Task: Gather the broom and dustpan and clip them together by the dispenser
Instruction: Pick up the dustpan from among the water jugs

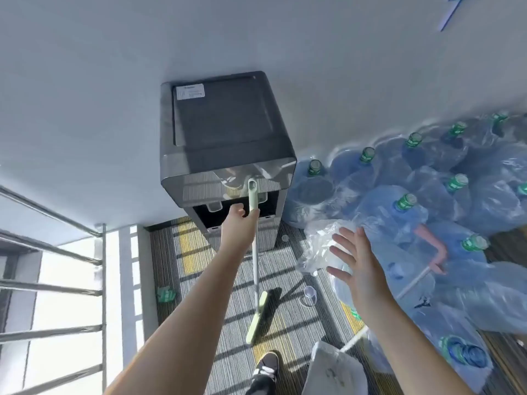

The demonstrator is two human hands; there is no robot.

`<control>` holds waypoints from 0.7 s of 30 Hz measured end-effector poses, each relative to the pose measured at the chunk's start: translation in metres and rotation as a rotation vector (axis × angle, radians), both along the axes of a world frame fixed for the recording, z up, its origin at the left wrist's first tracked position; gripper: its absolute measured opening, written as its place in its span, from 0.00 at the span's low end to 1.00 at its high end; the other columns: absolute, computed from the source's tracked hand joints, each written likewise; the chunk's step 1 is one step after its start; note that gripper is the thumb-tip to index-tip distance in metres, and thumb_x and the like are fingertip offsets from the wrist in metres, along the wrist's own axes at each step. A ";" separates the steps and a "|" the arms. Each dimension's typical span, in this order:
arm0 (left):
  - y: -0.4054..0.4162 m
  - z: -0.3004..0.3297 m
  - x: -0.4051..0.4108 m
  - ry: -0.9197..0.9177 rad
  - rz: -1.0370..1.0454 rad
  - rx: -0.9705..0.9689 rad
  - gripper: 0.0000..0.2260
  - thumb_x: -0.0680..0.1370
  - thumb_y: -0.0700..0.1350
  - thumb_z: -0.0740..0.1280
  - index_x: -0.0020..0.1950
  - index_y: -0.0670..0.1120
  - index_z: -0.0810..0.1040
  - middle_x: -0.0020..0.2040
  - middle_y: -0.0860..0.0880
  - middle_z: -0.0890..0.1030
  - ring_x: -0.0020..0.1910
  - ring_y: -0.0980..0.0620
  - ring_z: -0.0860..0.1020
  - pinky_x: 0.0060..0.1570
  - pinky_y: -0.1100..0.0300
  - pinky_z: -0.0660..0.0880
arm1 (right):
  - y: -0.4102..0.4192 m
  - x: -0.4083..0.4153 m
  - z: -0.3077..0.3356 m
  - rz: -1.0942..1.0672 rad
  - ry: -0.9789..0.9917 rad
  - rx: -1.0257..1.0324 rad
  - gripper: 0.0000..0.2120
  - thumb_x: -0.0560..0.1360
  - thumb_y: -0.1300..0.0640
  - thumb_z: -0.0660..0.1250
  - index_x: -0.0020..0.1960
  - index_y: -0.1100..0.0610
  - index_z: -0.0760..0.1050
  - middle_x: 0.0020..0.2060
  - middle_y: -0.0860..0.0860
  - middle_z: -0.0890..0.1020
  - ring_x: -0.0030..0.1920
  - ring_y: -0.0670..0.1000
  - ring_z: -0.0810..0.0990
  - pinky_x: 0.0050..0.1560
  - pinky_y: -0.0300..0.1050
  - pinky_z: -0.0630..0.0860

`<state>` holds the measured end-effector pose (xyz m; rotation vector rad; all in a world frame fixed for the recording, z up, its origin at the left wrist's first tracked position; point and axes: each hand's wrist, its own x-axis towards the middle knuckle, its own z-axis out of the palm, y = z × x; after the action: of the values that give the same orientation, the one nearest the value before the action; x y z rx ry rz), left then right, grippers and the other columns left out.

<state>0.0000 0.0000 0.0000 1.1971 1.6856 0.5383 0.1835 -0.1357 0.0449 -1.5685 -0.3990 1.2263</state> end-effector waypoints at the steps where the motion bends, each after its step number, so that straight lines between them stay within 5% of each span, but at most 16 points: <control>1: 0.009 -0.003 0.004 0.024 -0.013 -0.006 0.26 0.77 0.51 0.63 0.73 0.44 0.65 0.61 0.49 0.77 0.38 0.58 0.75 0.31 0.62 0.68 | 0.011 -0.001 -0.004 0.021 -0.002 -0.011 0.20 0.79 0.38 0.52 0.61 0.47 0.73 0.63 0.49 0.77 0.61 0.47 0.76 0.47 0.47 0.77; 5: 0.031 -0.031 0.020 0.042 -0.023 -0.037 0.22 0.76 0.47 0.67 0.68 0.44 0.68 0.46 0.53 0.77 0.34 0.55 0.76 0.31 0.60 0.72 | 0.043 -0.001 -0.023 0.042 0.012 -0.049 0.22 0.79 0.38 0.53 0.64 0.48 0.72 0.63 0.48 0.77 0.60 0.45 0.76 0.43 0.43 0.77; 11: 0.038 -0.062 0.030 0.145 -0.115 -0.052 0.08 0.79 0.42 0.63 0.56 0.40 0.72 0.43 0.44 0.77 0.37 0.47 0.74 0.40 0.51 0.76 | 0.059 0.018 -0.044 -0.007 0.009 -0.088 0.20 0.78 0.37 0.53 0.60 0.46 0.73 0.62 0.49 0.77 0.62 0.48 0.76 0.41 0.42 0.78; 14: 0.024 -0.071 0.037 0.070 -0.153 -0.023 0.04 0.79 0.42 0.63 0.51 0.43 0.71 0.40 0.48 0.76 0.32 0.51 0.73 0.31 0.57 0.74 | 0.053 0.028 -0.049 -0.036 -0.009 -0.109 0.20 0.79 0.37 0.52 0.61 0.47 0.73 0.63 0.49 0.76 0.63 0.49 0.75 0.49 0.48 0.77; 21: -0.028 -0.094 0.095 0.135 -0.402 0.114 0.07 0.77 0.51 0.64 0.50 0.49 0.75 0.41 0.51 0.80 0.35 0.52 0.78 0.34 0.56 0.75 | 0.000 0.088 -0.083 -0.168 -0.039 -0.181 0.16 0.79 0.41 0.57 0.60 0.48 0.73 0.57 0.45 0.76 0.57 0.44 0.76 0.48 0.46 0.77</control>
<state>0.0947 -0.0277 -0.0943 1.6365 1.4820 0.3122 0.2711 -0.1358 -0.0379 -1.7449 -0.1802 1.1283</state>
